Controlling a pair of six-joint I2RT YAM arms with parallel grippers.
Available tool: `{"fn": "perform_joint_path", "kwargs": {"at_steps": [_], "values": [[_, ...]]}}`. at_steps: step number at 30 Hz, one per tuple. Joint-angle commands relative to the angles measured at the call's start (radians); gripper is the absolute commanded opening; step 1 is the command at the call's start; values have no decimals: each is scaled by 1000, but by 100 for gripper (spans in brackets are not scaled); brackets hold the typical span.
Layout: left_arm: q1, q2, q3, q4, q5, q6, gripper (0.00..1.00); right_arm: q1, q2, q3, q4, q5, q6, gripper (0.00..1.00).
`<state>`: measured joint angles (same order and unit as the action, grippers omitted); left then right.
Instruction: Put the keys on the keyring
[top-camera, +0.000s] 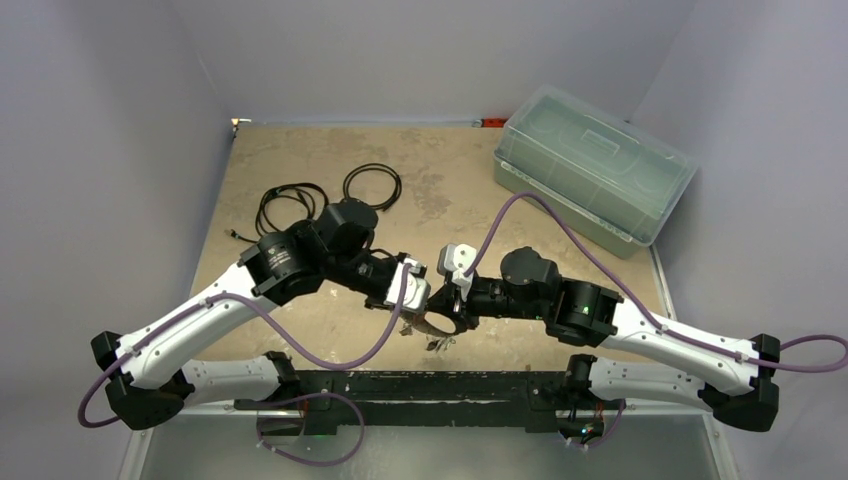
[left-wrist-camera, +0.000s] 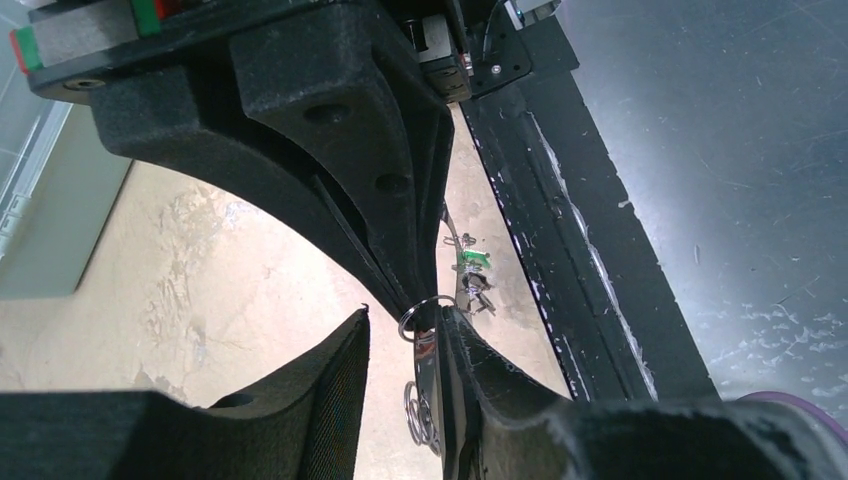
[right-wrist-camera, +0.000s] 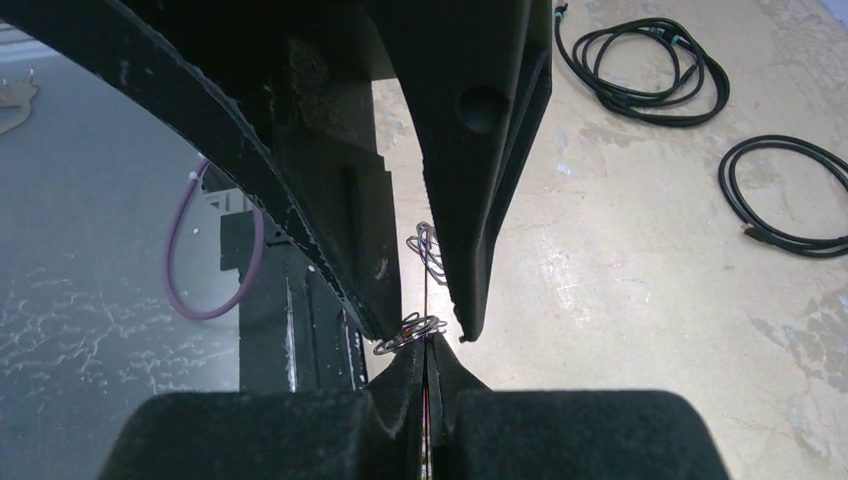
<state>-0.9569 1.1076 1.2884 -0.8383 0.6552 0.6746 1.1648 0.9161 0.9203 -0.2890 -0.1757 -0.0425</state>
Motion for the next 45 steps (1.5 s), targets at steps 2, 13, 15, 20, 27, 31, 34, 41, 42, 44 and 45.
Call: {"fn": "perform_joint_path", "kwargs": {"at_steps": [2, 13, 15, 20, 27, 31, 34, 41, 42, 44, 45], "values": [[-9, 27, 5, 6, 35, 7, 28, 3, -13, 54, 47, -16, -11, 0], [-19, 20, -2, 27, 29, 0, 0, 4, -16, 52, 46, -14, -11, 0], [-19, 1, -14, 45, 31, -9, 0, 4, -20, 52, 47, -3, -10, 0], [-19, -87, -85, 164, 31, -63, 0, 4, -35, 51, 54, 22, -5, 0], [-19, -159, -170, 312, 49, -163, 0, 4, -62, 46, 67, 58, 0, 17], [-18, -202, -201, 388, 40, -219, 0, 4, -82, 37, 82, 75, 2, 27], [-19, -228, -222, 441, 36, -262, 0, 4, -91, 34, 87, 87, 4, 30], [-18, -235, -231, 475, -3, -315, 0, 4, -110, 34, 85, 123, 6, 39], [-17, -234, -233, 481, -13, -324, 0, 4, -114, 34, 85, 129, 7, 40], [-18, -241, -236, 491, -27, -330, 0, 4, -124, 35, 80, 142, 9, 43], [-18, -248, -242, 508, -45, -341, 0, 4, -127, 35, 77, 144, 10, 43]]}}
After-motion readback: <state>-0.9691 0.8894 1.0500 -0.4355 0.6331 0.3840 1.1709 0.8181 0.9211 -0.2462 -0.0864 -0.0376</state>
